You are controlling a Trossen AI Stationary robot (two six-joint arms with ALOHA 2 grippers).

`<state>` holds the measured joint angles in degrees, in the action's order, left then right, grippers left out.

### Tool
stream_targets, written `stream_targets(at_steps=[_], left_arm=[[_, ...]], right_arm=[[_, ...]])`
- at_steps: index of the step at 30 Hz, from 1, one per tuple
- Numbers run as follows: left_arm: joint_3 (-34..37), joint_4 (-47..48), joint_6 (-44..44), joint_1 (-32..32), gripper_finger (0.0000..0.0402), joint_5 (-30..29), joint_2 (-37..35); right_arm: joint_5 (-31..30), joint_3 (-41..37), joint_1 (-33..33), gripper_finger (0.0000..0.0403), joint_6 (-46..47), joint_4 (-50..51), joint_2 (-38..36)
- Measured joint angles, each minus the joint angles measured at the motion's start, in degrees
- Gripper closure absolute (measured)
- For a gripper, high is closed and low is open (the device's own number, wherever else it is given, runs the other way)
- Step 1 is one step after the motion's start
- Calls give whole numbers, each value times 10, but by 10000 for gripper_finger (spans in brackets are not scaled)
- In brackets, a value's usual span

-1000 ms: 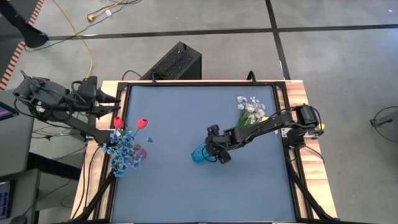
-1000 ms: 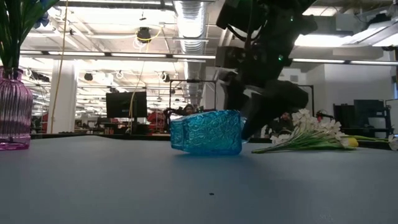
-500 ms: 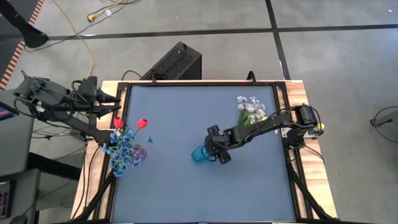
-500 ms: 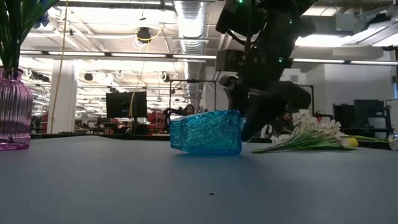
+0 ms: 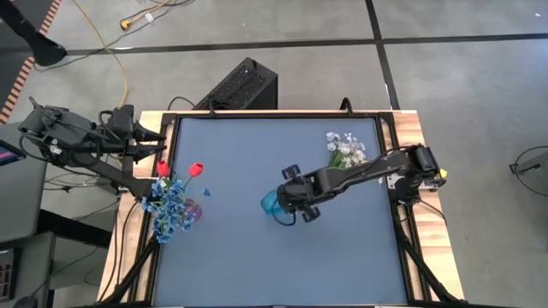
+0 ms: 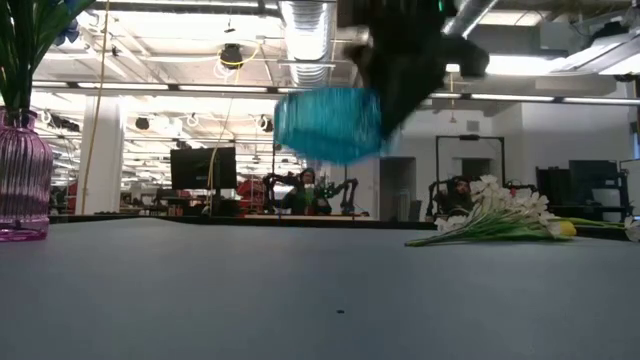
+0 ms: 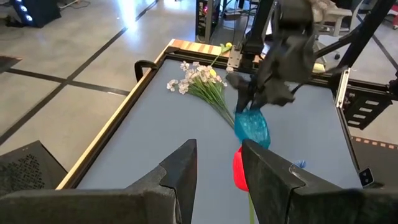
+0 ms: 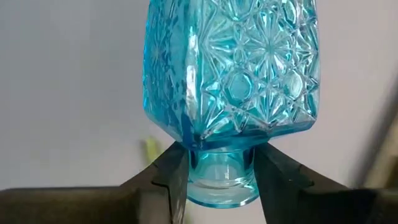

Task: Sort flowers into vase by color
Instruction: Adjust the blue vase

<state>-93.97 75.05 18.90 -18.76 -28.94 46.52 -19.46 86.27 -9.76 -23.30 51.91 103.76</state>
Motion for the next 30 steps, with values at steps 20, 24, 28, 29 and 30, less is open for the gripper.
stream_targets(at_steps=[20, 24, 28, 29, 30], left_arm=[[0, 0, 19, 0, 288, 6, 0], [0, -8, 27, 0, 288, 7, 0], [0, -24, 28, 0, 288, 7, 0], [0, -27, 28, 0, 288, 7, 0], [0, -29, 30, 0, 288, 7, 0]], right_arm=[[-383, 45, 28, 231, -456, 6, 92], [-391, 45, 29, 231, -460, 21, 127], [-390, 45, 33, 231, -462, 41, 150], [-391, 45, 35, 230, -464, 44, 156], [-391, 45, 36, 228, -466, 48, 158]])
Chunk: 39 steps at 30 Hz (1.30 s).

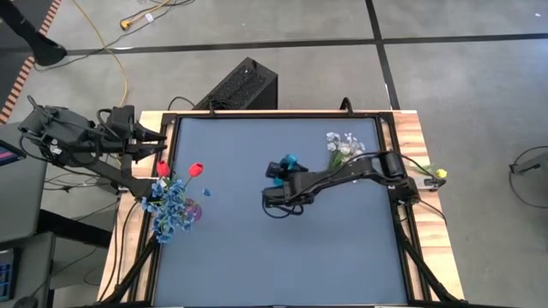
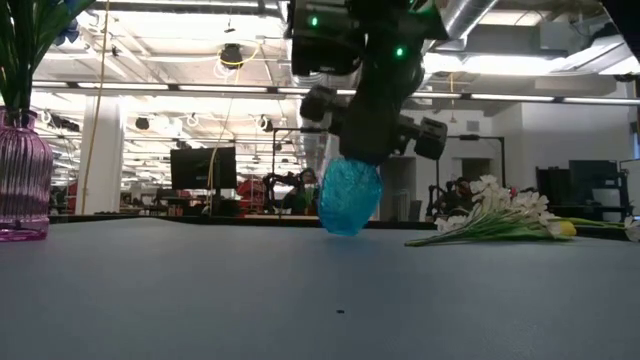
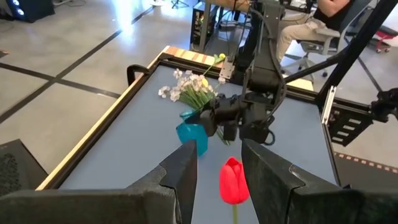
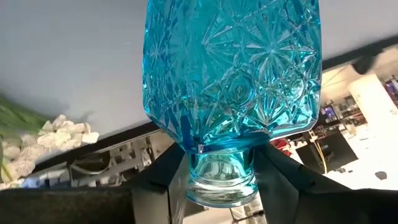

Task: Sort flowers into vase by color
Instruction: Adjust the blue vase

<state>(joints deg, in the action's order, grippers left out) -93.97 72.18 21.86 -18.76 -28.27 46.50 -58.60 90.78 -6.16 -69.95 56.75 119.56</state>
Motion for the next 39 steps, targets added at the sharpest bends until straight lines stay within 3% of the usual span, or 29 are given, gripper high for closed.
stream_targets(at_steps=[7, 17, 39], left_arm=[[0, 1, 13, 0, 288, 0, 0], [0, 1, 13, 0, 288, 0, 0], [0, 1, 14, 0, 288, 10, 0]], right_arm=[[-50, 3, 11, 229, -20, 1, 5], [-43, 5, 15, 223, -69, -2, 5], [-13, 5, 13, 190, -66, -65, 5]])
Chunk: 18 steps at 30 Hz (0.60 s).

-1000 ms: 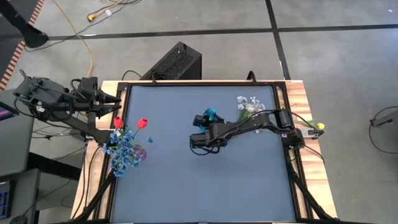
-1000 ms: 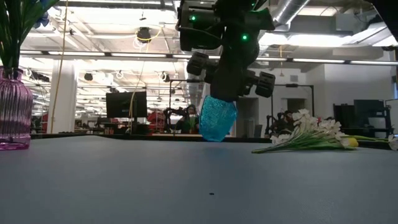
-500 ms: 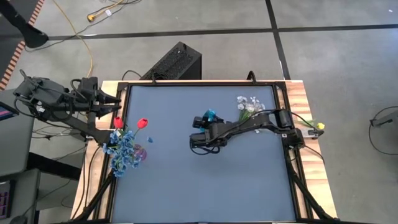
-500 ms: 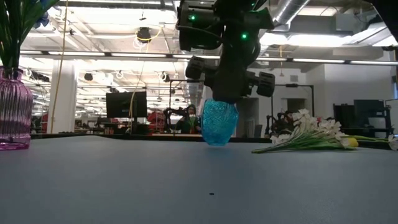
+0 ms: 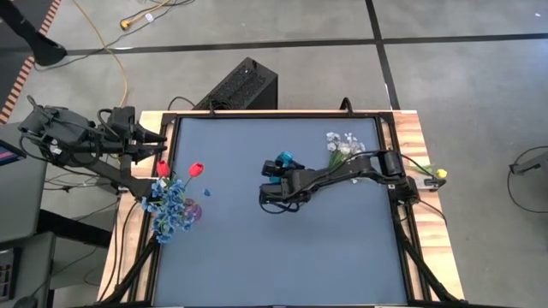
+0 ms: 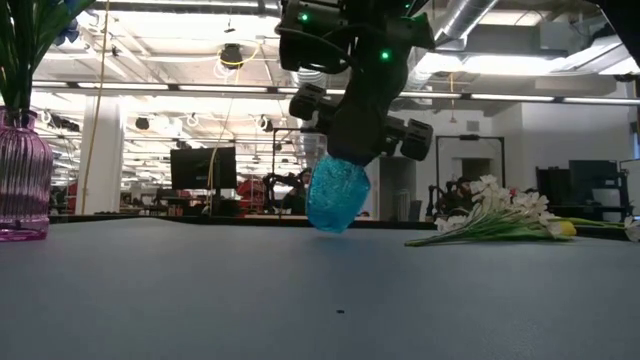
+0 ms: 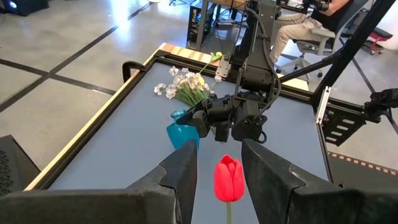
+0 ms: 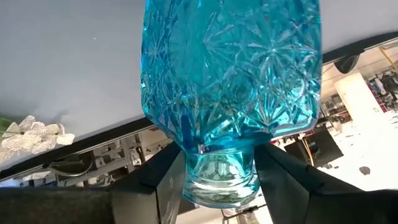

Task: Sort flowers into vase by color
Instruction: Adjust the blue vase

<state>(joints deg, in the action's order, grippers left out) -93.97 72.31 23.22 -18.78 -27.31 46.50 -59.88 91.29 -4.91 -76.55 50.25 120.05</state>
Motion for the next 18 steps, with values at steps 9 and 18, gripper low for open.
stream_targets(at_steps=[9, 18], left_arm=[[0, 0, 0, 0, 288, 0, 0], [0, 1, 0, 0, 288, 11, 0]], right_arm=[[-1, 0, 0, 175, 2, 0, -1], [6, 1, -6, 174, 38, 1, -1]])
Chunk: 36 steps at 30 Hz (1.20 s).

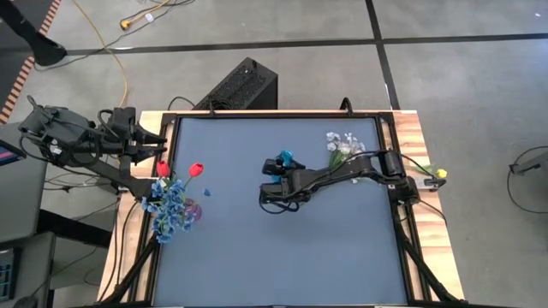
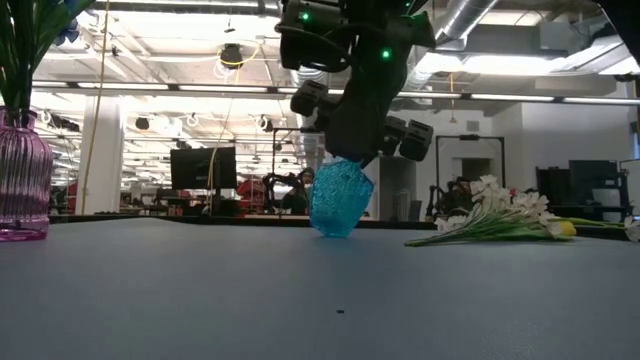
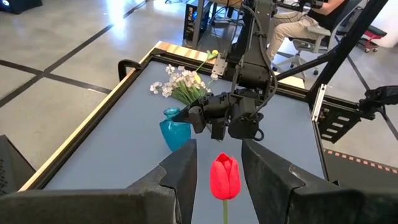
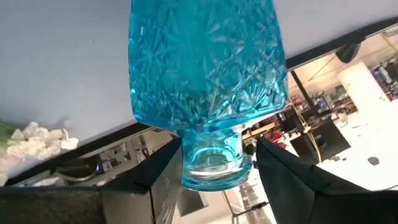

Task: Sort flowers into vase by color
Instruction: Adjust the blue vase

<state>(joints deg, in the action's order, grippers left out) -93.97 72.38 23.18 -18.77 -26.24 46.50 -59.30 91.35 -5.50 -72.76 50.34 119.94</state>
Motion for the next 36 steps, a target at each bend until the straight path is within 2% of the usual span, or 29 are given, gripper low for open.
stream_targets(at_steps=[7, 21, 32, 36], left_arm=[[0, 0, 0, 0, 288, 0, 0], [0, 0, 1, 0, 288, 16, 0], [0, 0, 1, 0, 288, 17, 0], [0, 0, 2, 0, 288, 17, 0]], right_arm=[[48, 27, -14, 174, 33, 1, 0], [92, 64, -22, 172, 60, 2, 0], [124, 64, -37, 111, 94, -1, 0], [145, 64, -44, 96, 178, 11, -1]])
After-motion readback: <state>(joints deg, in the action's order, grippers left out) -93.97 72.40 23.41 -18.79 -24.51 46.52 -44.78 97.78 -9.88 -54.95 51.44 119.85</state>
